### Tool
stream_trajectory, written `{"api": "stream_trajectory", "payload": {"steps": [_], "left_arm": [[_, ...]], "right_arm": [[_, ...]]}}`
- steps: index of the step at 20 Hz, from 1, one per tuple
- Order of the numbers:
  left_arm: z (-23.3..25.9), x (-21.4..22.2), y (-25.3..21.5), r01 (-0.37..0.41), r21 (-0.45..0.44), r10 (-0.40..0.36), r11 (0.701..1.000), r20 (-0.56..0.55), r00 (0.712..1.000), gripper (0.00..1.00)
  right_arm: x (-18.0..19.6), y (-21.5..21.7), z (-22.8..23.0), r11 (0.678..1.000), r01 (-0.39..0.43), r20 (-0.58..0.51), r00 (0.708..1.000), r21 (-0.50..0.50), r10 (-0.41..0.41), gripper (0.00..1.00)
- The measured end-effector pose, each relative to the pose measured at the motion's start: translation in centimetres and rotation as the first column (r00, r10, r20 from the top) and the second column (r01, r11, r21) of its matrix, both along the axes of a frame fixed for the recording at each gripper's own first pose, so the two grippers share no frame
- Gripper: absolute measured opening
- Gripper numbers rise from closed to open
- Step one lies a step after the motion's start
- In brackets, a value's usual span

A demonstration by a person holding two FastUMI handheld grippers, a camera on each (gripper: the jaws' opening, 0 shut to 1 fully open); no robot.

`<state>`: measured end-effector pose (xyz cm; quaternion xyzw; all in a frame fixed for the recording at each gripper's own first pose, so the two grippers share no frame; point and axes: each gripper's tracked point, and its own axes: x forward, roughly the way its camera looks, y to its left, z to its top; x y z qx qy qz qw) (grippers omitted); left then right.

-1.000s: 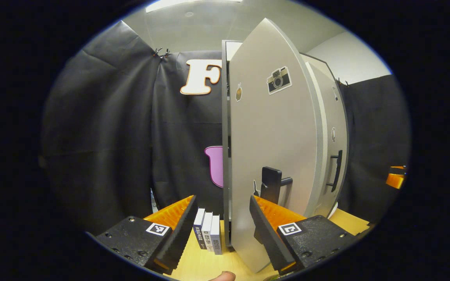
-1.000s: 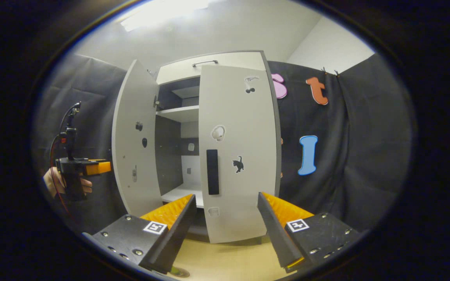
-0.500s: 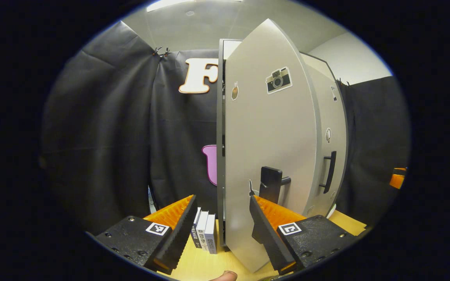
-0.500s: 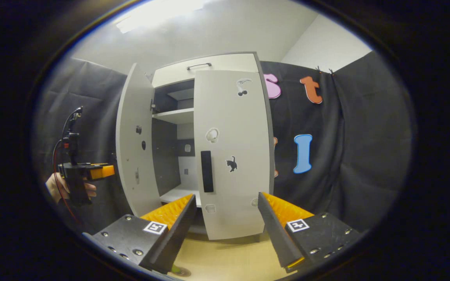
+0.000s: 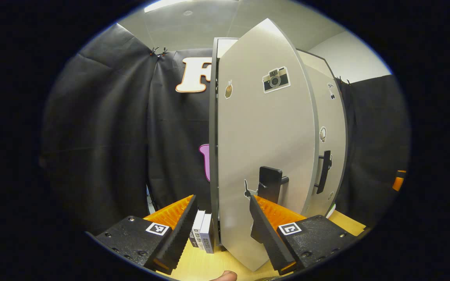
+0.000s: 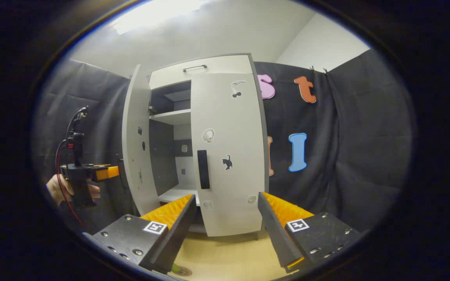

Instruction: Grasp the bottle in the cabinet with the left hand and place it on the coaster, then close the right door with the right hand and the left door with the left hand.

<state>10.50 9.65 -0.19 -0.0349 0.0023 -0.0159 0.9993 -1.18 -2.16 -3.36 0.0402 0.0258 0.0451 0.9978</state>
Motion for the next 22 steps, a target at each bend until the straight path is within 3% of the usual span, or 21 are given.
{"api": "stream_trajectory", "payload": {"steps": [5,7,10,18,22], "left_arm": [[-0.1,0.0,-3.6,0.057,-0.012,-0.057,0.998,-0.003,0.998,0.87],[0.4,-0.5,-4.0,0.029,0.017,-0.030,0.999,0.011,1.000,0.90],[1.4,-1.8,-4.5,-0.006,0.036,0.004,0.999,0.052,0.999,0.94],[0.1,-8.7,-5.7,0.005,0.013,-0.005,1.000,0.024,1.000,0.95],[-1.4,-9.9,-5.2,0.014,0.006,-0.014,1.000,0.006,1.000,0.95]], "right_arm": [[-1.1,-0.3,0.3,1.000,0.007,-0.008,1.000,0.003,-0.007,0.93],[-1.6,-0.4,0.5,1.000,0.012,-0.013,1.000,-0.005,-0.012,0.96],[-2.5,-0.1,1.0,1.000,-0.002,-0.002,1.000,-0.011,0.002,0.93],[-3.3,1.5,1.0,0.997,-0.070,0.025,0.997,-0.032,0.071,0.96],[-4.1,3.8,0.4,0.995,-0.087,0.020,0.996,-0.040,0.088,0.96]]}}
